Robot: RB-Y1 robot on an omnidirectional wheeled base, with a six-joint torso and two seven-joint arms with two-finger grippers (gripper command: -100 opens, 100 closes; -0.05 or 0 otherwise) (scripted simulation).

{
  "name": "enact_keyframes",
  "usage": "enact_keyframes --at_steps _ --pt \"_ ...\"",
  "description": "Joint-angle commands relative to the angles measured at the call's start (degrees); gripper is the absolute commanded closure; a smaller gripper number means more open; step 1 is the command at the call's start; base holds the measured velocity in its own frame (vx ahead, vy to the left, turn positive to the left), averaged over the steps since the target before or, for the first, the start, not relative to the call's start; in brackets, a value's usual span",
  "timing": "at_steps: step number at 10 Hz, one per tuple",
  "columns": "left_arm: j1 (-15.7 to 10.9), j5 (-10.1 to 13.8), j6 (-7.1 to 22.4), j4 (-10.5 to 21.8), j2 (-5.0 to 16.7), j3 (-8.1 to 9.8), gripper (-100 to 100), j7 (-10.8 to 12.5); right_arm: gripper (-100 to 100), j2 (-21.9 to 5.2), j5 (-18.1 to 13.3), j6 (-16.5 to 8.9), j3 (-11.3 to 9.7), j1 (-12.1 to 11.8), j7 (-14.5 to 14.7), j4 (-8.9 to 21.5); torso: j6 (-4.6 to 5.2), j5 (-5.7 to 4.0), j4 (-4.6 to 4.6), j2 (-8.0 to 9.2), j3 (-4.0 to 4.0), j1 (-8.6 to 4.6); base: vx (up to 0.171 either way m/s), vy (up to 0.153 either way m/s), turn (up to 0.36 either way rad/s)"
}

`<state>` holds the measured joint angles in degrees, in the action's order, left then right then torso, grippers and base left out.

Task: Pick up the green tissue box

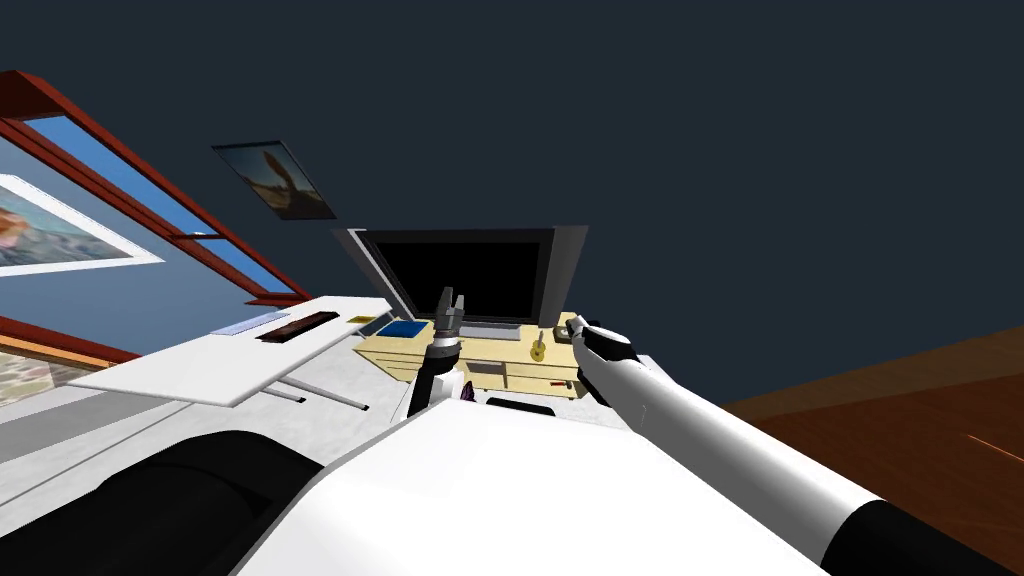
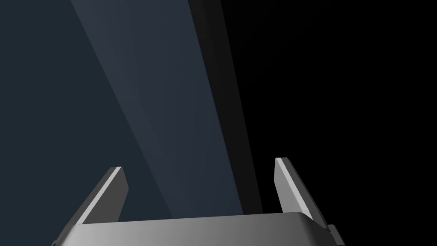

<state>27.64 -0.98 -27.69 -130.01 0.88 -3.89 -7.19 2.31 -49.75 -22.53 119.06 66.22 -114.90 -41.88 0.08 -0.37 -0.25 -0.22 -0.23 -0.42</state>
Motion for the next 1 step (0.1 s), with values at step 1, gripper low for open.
enact_keyframes --at_steps 1 --pt "0.0 0.0 0.0 0.0 0.0 0.00 0 0.0 0 0.0 0.0 0.0 0.0 0.0 0.0 0.0 0.00 0.00 0.00 0.00 0.00 0.00 0.000 0.000 0.000"
